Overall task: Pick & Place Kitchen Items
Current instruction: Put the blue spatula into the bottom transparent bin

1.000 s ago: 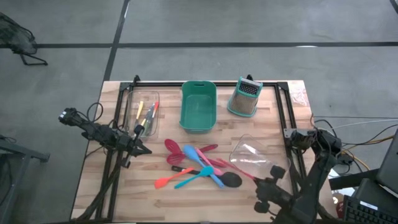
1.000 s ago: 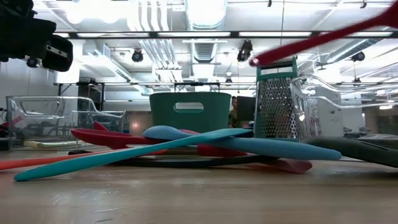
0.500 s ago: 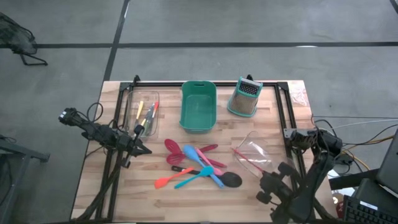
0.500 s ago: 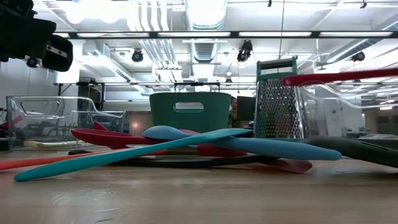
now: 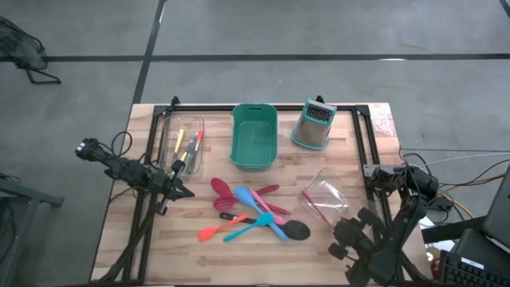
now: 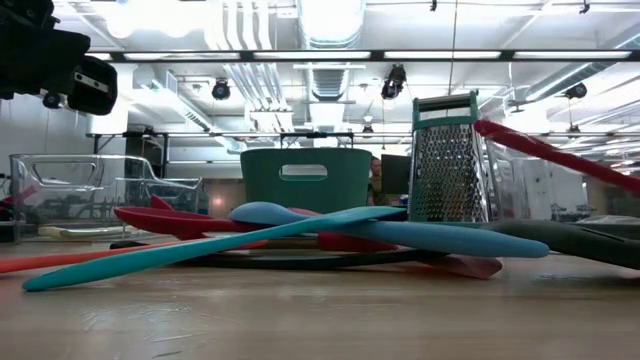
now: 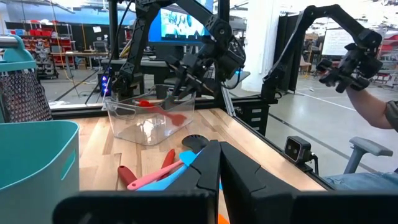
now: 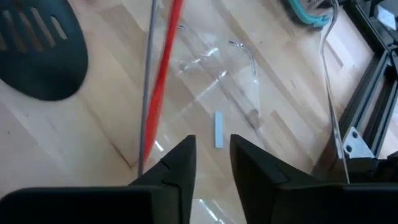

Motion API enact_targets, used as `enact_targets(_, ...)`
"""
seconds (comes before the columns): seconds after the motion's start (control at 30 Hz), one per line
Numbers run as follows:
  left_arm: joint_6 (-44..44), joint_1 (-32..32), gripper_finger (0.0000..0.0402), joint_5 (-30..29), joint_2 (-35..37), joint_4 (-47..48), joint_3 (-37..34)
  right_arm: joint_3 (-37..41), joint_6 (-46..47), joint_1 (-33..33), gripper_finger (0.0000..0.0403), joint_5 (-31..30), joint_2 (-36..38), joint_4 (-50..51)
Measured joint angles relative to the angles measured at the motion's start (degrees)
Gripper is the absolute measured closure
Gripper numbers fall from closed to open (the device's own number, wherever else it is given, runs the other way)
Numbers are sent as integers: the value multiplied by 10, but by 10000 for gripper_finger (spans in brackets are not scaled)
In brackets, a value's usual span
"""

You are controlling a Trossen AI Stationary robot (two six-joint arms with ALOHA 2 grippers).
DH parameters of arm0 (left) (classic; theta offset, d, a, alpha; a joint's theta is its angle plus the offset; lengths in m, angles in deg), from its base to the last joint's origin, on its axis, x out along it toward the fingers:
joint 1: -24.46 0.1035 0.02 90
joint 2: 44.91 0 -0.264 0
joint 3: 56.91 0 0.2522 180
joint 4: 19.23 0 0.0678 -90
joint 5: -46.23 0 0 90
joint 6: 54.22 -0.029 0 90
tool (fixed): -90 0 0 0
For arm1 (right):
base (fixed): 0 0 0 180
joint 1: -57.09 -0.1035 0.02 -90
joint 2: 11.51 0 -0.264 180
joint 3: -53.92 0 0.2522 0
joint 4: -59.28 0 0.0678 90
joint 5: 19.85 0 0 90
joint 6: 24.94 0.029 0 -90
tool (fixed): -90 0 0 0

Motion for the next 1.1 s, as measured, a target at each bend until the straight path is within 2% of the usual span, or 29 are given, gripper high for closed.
enact_targets(0.13, 0, 0, 390, 0, 0, 0, 0, -9, 0, 1, 278, -29, 0, 6)
enact_targets(0.4, 0, 0, 390, 0, 0, 0, 0, -39, -3, 10, 245, -229, 3, 6)
enact_targets(0.53, 0, 0, 390, 0, 0, 0, 0, -42, -59, 44, 236, -263, 3, -45)
enact_targets(0.67, 0, 0, 390, 0, 0, 0, 0, -42, -218, 93, 236, -264, 3, -162)
enact_targets(0.9, 0, 0, 390, 0, 0, 0, 0, -42, -584, 169, 259, -261, 3, -430)
enact_targets(1.1, 0, 0, 390, 0, 0, 0, 0, -41, -807, 217, 273, -199, -8, -613)
